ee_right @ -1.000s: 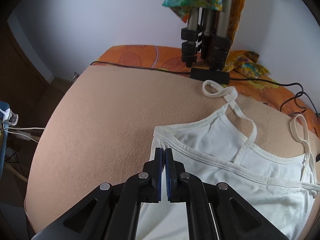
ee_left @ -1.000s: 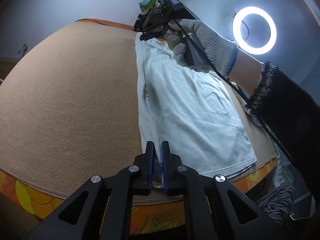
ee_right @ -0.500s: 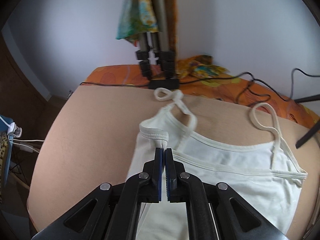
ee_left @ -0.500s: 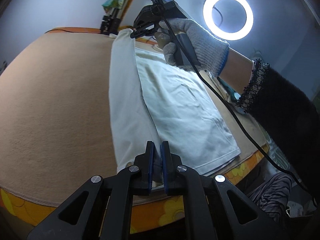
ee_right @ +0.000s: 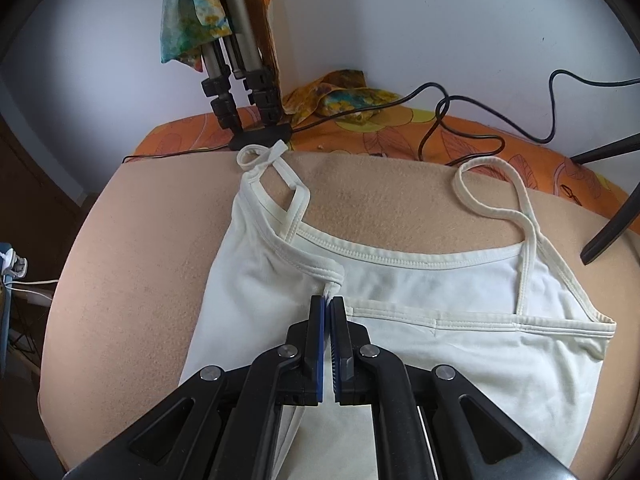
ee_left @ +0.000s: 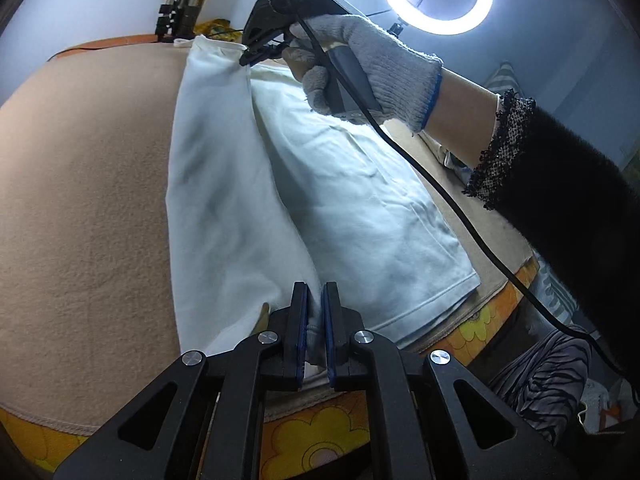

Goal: Fold small clothes

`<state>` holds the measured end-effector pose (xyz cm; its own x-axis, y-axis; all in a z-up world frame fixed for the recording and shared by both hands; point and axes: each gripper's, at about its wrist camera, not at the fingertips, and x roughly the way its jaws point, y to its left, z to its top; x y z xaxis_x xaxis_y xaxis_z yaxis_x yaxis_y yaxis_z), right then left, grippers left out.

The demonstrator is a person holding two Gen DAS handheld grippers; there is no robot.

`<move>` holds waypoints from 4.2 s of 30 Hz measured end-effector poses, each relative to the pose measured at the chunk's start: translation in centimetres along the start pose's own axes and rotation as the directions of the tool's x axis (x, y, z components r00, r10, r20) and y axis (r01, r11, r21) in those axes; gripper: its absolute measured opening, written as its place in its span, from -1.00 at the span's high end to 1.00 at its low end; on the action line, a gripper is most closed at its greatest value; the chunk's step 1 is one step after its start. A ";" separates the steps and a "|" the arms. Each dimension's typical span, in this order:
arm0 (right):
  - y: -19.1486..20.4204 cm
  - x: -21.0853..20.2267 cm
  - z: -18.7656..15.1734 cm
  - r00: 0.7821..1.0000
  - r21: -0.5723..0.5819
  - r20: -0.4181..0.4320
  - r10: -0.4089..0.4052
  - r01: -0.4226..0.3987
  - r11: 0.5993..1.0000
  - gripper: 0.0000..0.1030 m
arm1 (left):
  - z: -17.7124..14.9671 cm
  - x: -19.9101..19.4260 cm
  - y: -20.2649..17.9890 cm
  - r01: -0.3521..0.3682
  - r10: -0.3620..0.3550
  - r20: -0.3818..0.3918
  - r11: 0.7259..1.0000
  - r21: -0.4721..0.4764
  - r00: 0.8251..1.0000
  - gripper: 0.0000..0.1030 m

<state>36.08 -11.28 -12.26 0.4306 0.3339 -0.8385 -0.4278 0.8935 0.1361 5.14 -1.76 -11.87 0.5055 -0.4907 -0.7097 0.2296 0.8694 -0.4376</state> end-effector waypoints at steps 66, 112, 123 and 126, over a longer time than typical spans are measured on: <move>-21.3 -6.3 -10.1 0.980 0.219 0.151 0.130 -0.162 0.962 0.05 | -0.6 10.2 -18.4 0.095 -0.072 -0.069 0.901 0.424 0.995 0.86; -4.7 -7.7 -5.2 0.988 -0.068 0.135 -0.080 0.090 0.994 0.99 | -1.3 4.6 -10.4 0.043 -0.044 0.011 0.991 0.131 0.999 0.33; -11.5 -8.4 -6.3 0.978 0.001 0.119 -0.171 0.172 0.985 0.99 | -1.9 6.9 -13.9 0.235 -0.224 -0.075 0.951 0.201 0.972 0.34; -13.4 -8.5 -6.8 0.977 0.027 0.110 -0.182 0.180 0.983 0.99 | -1.9 6.3 -14.5 0.205 -0.201 -0.038 0.950 0.234 0.979 0.33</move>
<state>32.77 -28.11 -10.56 0.5858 0.1968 -0.7862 -0.3218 0.9468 -0.0027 3.40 -17.57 -11.05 0.4168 -0.6576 -0.6276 0.5163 0.7395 -0.4320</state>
